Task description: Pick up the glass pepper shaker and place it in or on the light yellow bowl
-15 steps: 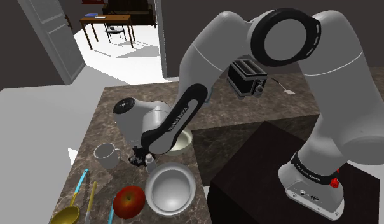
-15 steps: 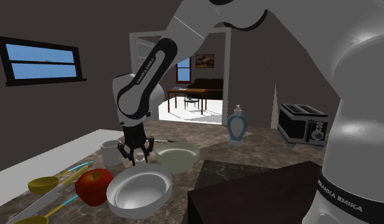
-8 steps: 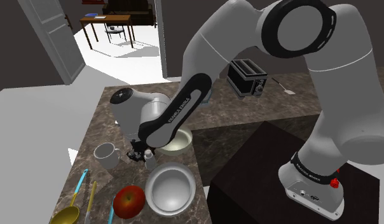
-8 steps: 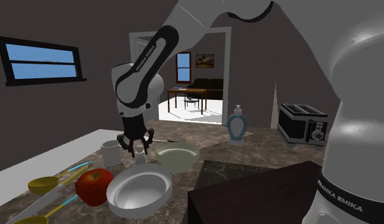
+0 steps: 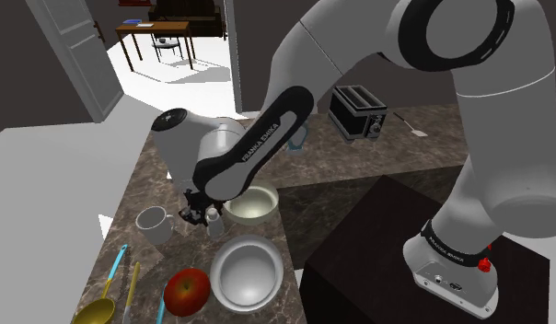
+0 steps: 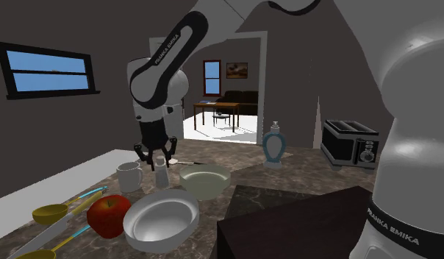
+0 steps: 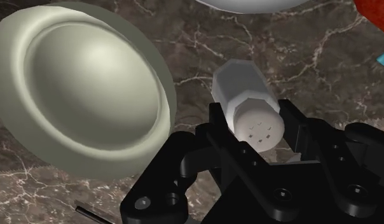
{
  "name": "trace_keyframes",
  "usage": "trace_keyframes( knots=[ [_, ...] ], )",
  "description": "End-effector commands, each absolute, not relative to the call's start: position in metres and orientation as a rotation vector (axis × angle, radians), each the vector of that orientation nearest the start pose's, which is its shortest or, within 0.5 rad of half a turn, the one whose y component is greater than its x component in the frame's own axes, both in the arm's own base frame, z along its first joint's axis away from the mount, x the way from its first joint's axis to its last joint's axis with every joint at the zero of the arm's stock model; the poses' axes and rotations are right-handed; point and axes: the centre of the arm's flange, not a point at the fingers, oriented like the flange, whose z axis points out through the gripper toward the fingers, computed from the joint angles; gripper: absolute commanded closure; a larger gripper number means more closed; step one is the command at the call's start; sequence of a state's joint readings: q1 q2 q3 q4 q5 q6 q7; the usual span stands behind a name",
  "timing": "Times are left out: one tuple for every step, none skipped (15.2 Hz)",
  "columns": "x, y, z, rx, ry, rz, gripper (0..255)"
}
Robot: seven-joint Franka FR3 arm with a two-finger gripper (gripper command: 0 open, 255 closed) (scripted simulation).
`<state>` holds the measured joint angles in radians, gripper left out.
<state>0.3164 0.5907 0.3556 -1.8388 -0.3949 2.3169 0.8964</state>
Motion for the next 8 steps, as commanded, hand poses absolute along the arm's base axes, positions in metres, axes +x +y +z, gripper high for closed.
trace_keyframes(
  knots=[
    [0.512, 0.381, 0.228, -3.24, -0.008, -0.03, 255],
    [0.512, 0.381, 0.233, -3.24, -0.008, -0.03, 255],
    [0.512, 0.381, 0.238, -3.24, -0.008, -0.03, 255],
    [0.512, 0.381, 0.244, -3.24, -0.008, -0.03, 255],
    [0.512, 0.381, 0.249, -3.24, -0.008, -0.03, 255],
    [0.512, 0.381, 0.254, -3.24, -0.008, -0.03, 255],
    [0.512, 0.381, 0.26, -3.24, -0.008, -0.03, 255],
    [0.512, 0.381, 0.265, -3.24, -0.008, -0.03, 255]
  ],
)
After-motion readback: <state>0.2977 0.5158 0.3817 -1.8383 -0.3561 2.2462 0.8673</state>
